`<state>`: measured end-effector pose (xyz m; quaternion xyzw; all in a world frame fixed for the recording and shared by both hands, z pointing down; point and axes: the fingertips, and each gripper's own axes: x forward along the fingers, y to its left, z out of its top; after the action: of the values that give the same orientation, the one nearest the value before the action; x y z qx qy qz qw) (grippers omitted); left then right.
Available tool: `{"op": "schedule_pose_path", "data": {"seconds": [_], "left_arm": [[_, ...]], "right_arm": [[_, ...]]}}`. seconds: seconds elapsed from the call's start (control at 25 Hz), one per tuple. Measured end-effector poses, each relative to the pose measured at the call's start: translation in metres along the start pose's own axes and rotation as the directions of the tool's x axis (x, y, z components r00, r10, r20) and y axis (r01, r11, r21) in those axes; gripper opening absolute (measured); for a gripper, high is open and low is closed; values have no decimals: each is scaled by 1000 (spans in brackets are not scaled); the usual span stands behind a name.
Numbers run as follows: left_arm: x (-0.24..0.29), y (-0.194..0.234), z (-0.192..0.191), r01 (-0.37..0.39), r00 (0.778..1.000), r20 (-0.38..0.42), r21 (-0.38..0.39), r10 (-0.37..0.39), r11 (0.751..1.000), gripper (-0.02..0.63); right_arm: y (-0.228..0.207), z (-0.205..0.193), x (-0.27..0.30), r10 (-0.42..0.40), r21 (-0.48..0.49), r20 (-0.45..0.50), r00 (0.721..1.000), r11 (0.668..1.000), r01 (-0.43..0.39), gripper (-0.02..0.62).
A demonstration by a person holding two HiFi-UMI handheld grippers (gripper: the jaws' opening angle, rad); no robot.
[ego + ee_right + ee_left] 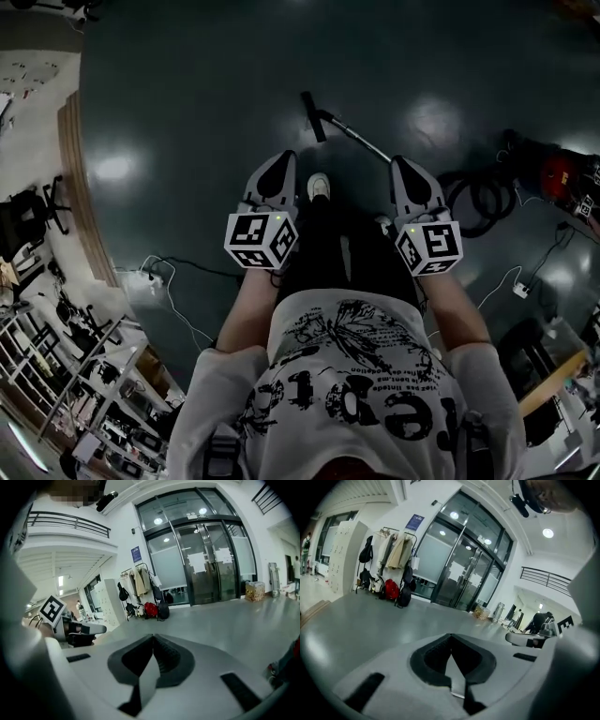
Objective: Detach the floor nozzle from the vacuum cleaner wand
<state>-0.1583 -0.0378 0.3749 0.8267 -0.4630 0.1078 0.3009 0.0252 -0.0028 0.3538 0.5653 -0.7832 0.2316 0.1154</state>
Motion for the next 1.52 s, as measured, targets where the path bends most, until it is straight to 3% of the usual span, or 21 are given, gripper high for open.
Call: {"op": "schedule_pose_path", "data": {"seconds": [0.24, 0.44, 0.6, 0.84, 0.92, 1.08, 1.16, 1.36, 1.52], "left_arm": [[85, 55, -99, -35, 996, -77, -14, 34, 999, 5], [178, 126, -214, -49, 992, -114, 2, 49, 999, 5], [242, 176, -293, -62, 994, -89, 52, 66, 997, 5], [318, 231, -391, -45, 997, -53, 57, 49, 997, 5], [335, 243, -414, -33, 998, -53, 88, 37, 996, 5], [358, 265, -458, -21, 996, -88, 79, 28, 997, 5], [366, 276, -480, -46, 992, -112, 69, 54, 997, 5], [385, 286, -530, -54, 984, -164, 110, 72, 992, 5], [411, 292, -562, -35, 980, -192, 82, 50, 996, 5]], "right_arm": [[-37, -85, 75, 49, -7, -75, 996, 999, -50, 3], [-81, -204, 142, 101, 0, -99, 990, 995, -102, 3], [-116, -305, 197, 124, -29, -88, 988, 991, -127, 3], [-151, -437, 282, 167, -28, -118, 979, 985, -171, 3], [-157, -472, 306, 174, -61, -134, 976, 981, -183, 3], [-175, -534, 344, 91, -217, -181, 979, 967, -130, 5], [-176, -562, 357, 93, -268, -235, 968, 951, -156, 12], [-184, -625, 385, 120, -282, -367, 922, 930, -234, 180], [-204, -663, 412, 93, -324, -484, 870, 905, -277, 198]]}}
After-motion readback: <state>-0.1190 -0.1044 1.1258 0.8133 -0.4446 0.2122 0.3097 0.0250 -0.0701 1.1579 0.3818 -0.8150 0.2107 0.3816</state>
